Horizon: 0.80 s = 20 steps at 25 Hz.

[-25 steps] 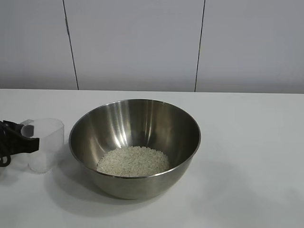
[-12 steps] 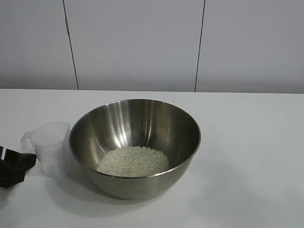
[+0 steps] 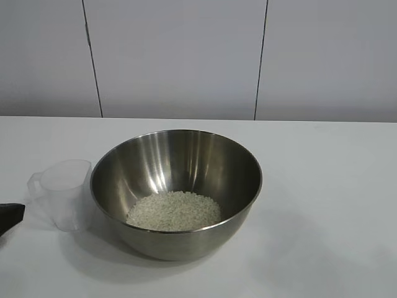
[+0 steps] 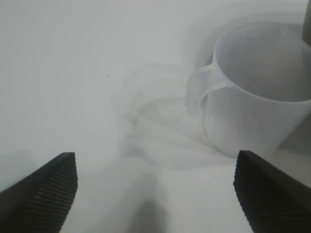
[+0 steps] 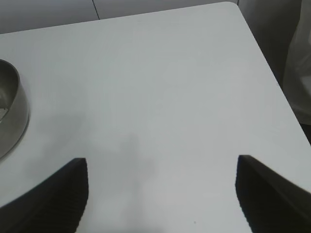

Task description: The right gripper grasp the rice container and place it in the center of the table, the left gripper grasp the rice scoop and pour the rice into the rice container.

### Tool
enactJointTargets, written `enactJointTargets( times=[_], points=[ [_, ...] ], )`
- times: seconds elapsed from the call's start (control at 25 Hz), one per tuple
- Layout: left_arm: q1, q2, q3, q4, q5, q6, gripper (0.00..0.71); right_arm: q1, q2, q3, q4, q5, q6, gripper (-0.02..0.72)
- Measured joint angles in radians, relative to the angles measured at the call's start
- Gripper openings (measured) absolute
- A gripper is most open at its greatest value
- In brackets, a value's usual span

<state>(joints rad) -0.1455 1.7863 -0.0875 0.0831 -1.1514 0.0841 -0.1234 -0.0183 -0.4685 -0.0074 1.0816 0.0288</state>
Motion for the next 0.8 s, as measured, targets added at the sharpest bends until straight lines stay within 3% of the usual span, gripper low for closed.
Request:
enactJointTargets(
  times=[0.16, 0.4, 0.52, 0.64, 0.8],
  points=[
    [0.000, -0.113, -0.012, -0.033, 0.035, 0.000, 0.633, 0.000, 0.000, 0.000, 0.000, 0.000, 0.000, 0.568],
    [0.000, -0.267, -0.149, -0.030, 0.391, 0.000, 0.633, 0.000, 0.000, 0.000, 0.000, 0.000, 0.000, 0.568],
    [0.000, -0.370, -0.272, -0.003, 0.675, -0.027, 0.633, 0.000, 0.000, 0.000, 0.000, 0.000, 0.000, 0.568],
    [0.000, -0.452, -0.479, 0.041, 1.151, -0.079, 0.633, 0.000, 0.000, 0.000, 0.000, 0.000, 0.000, 0.568],
    [0.001, -0.465, -0.820, 0.045, 1.657, -0.061, 0.633, 0.000, 0.000, 0.000, 0.000, 0.000, 0.000, 0.568]
  ],
)
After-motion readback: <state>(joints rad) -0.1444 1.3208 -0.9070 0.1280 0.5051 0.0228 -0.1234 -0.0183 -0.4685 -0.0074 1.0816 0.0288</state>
